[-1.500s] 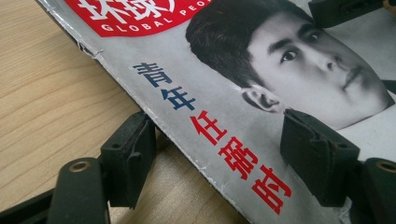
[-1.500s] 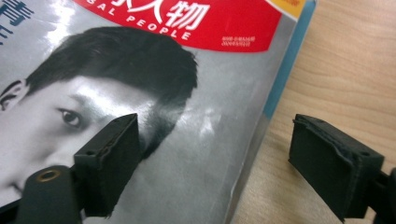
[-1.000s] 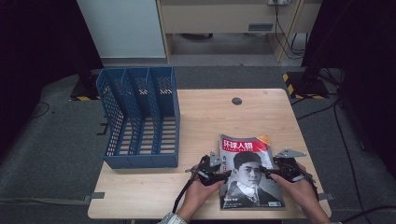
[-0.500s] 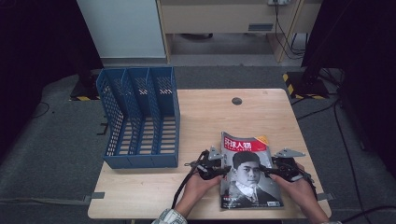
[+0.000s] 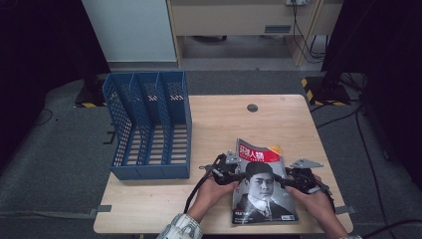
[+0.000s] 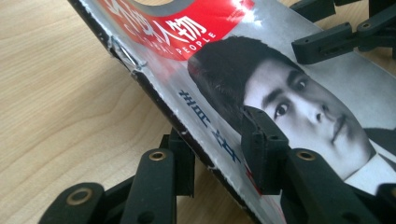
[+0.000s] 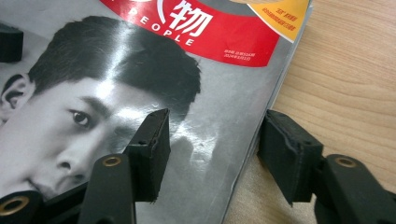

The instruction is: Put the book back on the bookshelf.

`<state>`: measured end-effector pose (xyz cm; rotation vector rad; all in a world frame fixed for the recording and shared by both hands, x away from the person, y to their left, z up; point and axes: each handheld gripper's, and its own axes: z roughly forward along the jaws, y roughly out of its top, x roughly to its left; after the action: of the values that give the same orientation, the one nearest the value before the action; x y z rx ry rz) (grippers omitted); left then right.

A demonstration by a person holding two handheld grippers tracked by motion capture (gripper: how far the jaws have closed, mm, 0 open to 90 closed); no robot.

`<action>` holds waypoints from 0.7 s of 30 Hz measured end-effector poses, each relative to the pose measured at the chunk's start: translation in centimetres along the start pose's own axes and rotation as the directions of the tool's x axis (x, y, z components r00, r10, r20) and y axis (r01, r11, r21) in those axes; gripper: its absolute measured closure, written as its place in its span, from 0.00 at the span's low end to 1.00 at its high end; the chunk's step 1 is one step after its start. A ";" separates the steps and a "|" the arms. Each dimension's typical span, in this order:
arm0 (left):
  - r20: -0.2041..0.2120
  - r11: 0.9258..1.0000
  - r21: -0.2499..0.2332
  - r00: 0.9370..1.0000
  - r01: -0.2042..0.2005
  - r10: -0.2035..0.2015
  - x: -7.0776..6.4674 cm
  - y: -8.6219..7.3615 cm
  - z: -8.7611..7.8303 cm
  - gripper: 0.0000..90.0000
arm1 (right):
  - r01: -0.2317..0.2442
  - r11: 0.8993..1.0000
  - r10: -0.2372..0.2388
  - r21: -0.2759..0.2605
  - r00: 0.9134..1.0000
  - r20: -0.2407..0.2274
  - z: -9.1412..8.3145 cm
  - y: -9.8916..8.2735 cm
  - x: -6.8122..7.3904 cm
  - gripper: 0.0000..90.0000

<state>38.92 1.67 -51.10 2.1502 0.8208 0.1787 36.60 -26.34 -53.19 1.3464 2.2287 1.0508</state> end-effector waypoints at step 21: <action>0.005 1.000 0.014 1.000 0.026 -0.026 1.8 2.0 -0.4 0.66 | 0.029 0.999 -0.029 -0.024 0.999 -0.021 0.9 0.5 0.4 0.52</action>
<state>41.16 2.10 -49.69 2.1509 0.8493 0.1538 37.26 -25.48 -53.44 1.2952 2.2375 1.0829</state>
